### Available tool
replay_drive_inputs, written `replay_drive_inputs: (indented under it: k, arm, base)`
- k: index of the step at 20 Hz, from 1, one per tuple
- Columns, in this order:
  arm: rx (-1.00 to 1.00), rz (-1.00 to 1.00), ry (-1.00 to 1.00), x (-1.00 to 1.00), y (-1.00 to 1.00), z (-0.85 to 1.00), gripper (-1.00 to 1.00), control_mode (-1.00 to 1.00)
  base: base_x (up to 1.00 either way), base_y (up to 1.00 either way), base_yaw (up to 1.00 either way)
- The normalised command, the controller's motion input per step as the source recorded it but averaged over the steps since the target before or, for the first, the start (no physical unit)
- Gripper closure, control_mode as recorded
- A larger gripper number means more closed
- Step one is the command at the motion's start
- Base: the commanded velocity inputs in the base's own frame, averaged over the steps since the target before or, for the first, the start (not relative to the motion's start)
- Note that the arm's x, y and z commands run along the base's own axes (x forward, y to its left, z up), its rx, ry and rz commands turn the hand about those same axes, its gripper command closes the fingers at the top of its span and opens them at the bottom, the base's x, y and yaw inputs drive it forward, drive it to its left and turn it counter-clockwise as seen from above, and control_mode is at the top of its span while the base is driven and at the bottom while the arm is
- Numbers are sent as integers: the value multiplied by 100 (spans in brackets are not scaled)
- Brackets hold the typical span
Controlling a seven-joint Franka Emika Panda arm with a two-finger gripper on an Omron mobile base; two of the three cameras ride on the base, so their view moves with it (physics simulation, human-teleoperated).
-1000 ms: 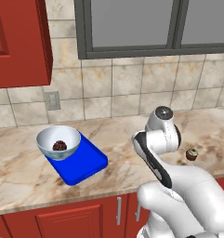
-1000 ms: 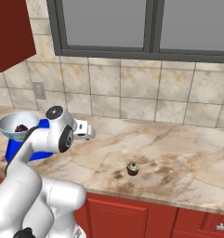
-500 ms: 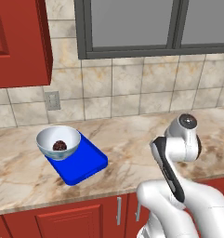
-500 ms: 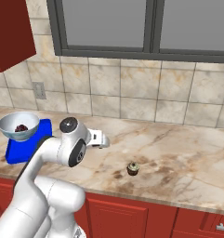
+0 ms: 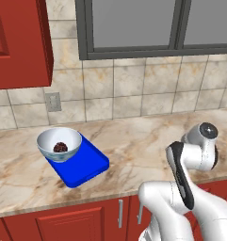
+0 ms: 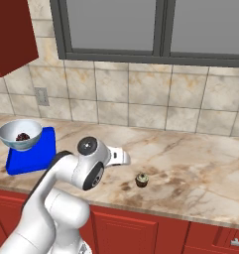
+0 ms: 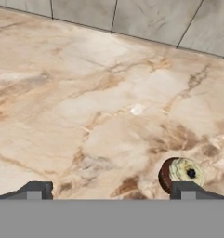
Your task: Place the bowl with cake and the cupcake onto the tray.
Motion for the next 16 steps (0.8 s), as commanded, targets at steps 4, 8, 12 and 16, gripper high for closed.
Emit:
replay_drive_inputs:
  k: [4,8,12,16]
  arm:
    - [-1,-1,0,0,-41,0,-100,-100]
    - [-1,-2,0,0,-39,0,-100,-100]
    - [-3,-2,1,0,-29,1,-100,-100]
    - [-3,-2,4,2,-16,10,-100,-100]
  base:
    - [0,0,0]
    - [0,0,0]
    - [0,0,0]
    - [0,0,0]
